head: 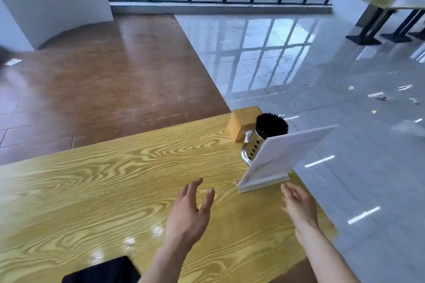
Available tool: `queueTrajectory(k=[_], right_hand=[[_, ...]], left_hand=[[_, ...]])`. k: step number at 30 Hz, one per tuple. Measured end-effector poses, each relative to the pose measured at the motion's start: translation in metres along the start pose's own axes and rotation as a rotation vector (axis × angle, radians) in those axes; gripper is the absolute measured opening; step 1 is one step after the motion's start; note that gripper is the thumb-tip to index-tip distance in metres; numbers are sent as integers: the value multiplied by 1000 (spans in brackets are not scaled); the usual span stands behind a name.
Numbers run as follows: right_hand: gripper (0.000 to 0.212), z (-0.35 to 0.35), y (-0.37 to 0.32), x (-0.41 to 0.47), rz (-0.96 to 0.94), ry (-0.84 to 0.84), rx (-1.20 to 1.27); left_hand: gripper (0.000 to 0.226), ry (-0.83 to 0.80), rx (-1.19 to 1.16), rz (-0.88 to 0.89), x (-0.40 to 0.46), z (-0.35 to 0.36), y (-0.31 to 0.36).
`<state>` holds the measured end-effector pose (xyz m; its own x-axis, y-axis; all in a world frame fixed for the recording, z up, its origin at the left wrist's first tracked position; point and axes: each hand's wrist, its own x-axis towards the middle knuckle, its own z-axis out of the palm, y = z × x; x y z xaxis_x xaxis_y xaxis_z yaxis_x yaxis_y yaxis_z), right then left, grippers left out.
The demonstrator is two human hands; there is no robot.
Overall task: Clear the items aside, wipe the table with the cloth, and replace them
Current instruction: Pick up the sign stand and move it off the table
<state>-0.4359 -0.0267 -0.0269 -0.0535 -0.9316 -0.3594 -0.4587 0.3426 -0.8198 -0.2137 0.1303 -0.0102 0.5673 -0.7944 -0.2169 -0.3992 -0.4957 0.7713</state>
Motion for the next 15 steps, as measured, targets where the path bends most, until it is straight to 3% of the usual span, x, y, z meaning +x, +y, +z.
queueTrajectory(k=[7,11,15], right_hand=[[55,-49,-41,86,54,68,141],[59,-47,-39,111,2,6,183],[49,-42,-44,107,-44,-4,212]], left_hand=[[77,-183,-206,-80,35,84,83],[82,-219,-250,-92,43,103,98],[85,-224,-293,-120,41,103,102]])
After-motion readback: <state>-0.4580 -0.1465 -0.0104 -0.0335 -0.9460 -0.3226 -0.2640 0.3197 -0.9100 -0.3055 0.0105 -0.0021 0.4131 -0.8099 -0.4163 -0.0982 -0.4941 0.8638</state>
